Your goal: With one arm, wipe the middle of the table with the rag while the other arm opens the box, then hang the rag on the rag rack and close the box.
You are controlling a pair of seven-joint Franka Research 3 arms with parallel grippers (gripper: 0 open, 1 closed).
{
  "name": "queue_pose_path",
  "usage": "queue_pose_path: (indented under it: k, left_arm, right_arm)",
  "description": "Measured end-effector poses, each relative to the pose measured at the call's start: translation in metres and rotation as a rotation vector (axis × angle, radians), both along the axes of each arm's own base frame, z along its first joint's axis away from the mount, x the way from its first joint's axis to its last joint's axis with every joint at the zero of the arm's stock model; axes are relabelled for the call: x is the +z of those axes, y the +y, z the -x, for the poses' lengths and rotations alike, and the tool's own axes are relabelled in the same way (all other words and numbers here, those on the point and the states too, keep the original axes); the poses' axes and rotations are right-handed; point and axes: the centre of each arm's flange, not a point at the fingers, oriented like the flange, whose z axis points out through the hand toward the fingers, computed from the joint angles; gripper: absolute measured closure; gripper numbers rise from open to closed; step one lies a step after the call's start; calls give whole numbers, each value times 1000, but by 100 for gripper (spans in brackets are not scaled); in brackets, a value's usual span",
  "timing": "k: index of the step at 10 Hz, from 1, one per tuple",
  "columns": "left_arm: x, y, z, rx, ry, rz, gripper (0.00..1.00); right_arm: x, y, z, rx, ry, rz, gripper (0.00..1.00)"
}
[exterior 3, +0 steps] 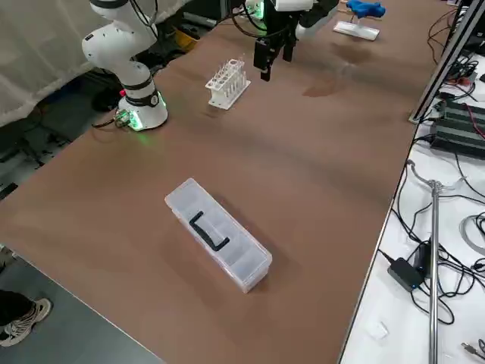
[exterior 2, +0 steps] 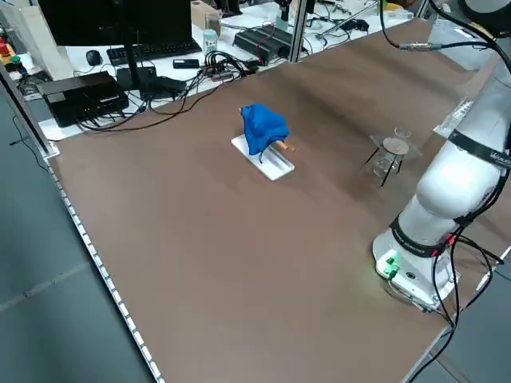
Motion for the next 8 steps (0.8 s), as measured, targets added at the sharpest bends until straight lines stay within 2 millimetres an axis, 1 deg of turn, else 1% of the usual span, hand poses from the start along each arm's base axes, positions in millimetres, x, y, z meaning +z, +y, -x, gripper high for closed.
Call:
queue_pose_path:
  k: [2, 5, 8]
  left_arm:
    - [0, 1, 0, -4, -4, -13, 1]
    - [0, 1, 0, -5, -4, -13, 1]
    - [0, 1, 0, -5, -4, -13, 1]
  right_arm:
    - [1, 2, 0, -1, -1, 9, 1]
    - [-1, -5, 2, -29, 12, 45, 1]
    - [-1, -2, 4, -25, 20, 45, 1]
